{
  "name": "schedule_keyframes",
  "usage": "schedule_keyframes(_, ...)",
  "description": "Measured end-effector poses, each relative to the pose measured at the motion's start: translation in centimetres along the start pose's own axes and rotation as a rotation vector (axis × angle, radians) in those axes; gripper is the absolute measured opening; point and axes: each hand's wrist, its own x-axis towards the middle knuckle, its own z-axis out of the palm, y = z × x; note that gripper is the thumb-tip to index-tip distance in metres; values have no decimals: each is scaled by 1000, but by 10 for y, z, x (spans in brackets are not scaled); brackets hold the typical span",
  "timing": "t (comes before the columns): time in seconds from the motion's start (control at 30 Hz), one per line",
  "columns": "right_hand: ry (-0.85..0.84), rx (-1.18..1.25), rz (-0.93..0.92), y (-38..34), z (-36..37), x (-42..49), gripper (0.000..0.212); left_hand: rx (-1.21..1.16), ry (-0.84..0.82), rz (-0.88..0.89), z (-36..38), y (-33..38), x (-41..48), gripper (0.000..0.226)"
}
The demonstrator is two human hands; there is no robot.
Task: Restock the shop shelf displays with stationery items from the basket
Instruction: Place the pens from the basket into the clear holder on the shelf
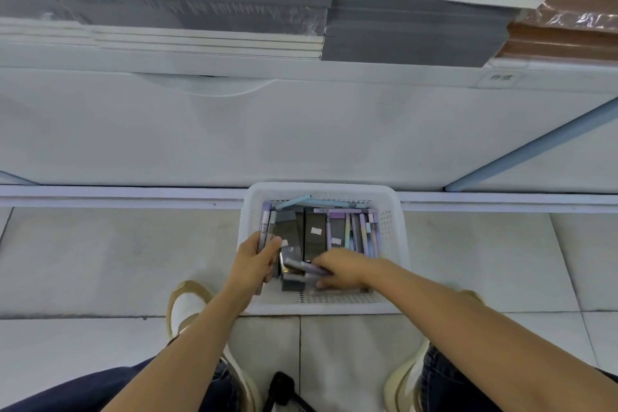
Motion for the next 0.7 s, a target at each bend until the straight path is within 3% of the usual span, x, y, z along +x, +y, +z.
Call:
schedule_keyframes(0.2,370,623,55,8,-41,-22,11,-21,12,-3,4,7,0,16)
schedule_keyframes(0.37,371,1129,-31,-5,-68,-39,27,-6,-113,85,26,25,-8,29)
schedule_keyframes(0.47,372,1243,-67,-24,-77,-45,31,42,-135,160,43,35,-15,31)
schedule_keyframes(0.57,416,1279,-97,-39,-85,-56,23,-15,-139,234,49,49,-22,15)
schedule_keyframes(0.7,416,1277,-187,-54,-98,-76,17,-53,-214,263,41,75,-35,22)
